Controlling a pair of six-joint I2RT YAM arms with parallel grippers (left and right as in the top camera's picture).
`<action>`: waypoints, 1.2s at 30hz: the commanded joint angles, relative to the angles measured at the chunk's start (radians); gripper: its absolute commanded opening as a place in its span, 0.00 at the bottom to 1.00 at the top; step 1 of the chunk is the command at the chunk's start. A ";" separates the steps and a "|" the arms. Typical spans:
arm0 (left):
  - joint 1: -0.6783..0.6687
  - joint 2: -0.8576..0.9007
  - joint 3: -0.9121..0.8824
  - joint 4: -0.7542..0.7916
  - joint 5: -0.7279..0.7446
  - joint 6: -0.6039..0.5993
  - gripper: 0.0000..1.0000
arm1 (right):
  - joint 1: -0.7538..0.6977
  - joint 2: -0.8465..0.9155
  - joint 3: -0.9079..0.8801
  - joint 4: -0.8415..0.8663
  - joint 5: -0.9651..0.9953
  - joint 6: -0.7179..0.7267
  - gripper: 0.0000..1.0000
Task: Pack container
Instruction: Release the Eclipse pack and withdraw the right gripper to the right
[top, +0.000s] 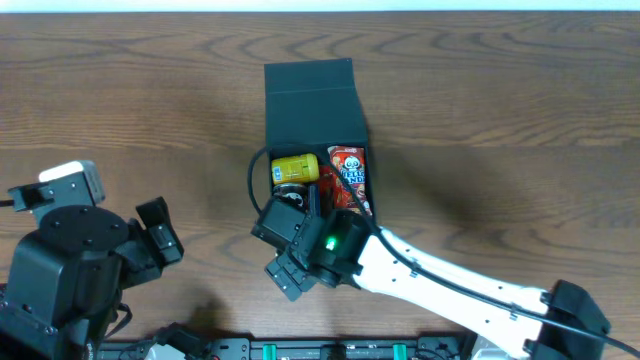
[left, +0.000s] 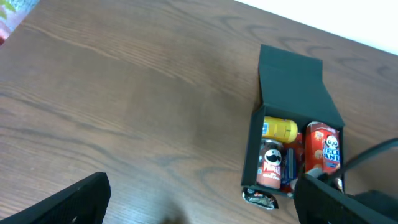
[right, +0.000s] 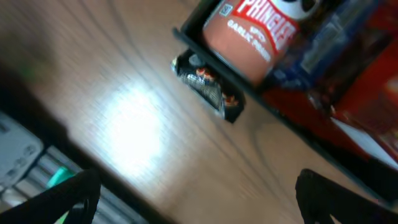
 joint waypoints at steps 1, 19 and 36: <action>0.003 -0.001 0.002 -0.078 -0.019 0.018 0.95 | -0.021 -0.003 -0.074 0.072 -0.002 -0.101 0.99; 0.003 -0.001 0.002 -0.078 -0.071 0.023 0.95 | -0.045 0.021 -0.186 0.274 -0.252 -0.400 0.99; 0.003 -0.001 0.002 -0.078 -0.071 0.034 0.95 | -0.191 0.136 -0.166 0.417 -0.259 -0.359 0.99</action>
